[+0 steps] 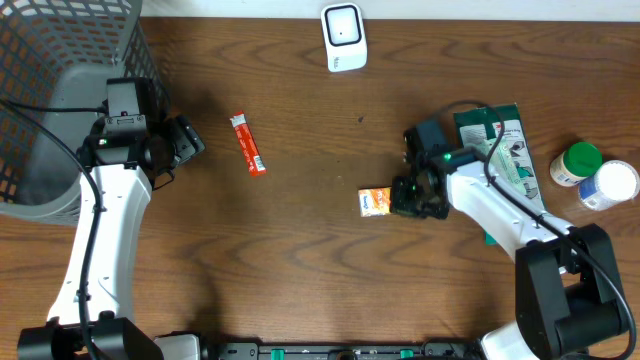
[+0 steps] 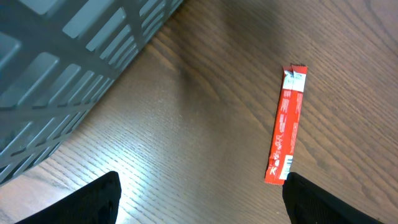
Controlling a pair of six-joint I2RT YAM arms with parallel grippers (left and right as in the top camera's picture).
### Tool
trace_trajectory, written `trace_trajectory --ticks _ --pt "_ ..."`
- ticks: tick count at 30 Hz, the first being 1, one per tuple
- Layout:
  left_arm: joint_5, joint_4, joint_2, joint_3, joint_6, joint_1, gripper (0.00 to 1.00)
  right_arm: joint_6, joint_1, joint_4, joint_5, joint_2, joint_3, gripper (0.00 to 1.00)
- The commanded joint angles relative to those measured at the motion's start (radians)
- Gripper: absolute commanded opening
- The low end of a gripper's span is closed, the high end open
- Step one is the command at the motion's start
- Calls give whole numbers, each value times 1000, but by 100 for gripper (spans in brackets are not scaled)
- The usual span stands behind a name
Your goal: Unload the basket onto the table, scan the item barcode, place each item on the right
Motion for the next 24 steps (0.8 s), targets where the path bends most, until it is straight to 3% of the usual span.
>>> trace_trajectory --ticks 1,14,20,24 --pt "-13 -2 -12 6 -8 9 84 92 15 39 -75 -1 -40 1" --pt "-13 -2 -12 6 -8 9 84 133 189 140 -119 -1 -45 1" --pt "-13 -2 -12 6 -8 9 84 132 203 153 -160 -7 -39 1" --pt "-13 -2 -12 6 -8 9 84 107 195 119 -61 -25 -39 1"
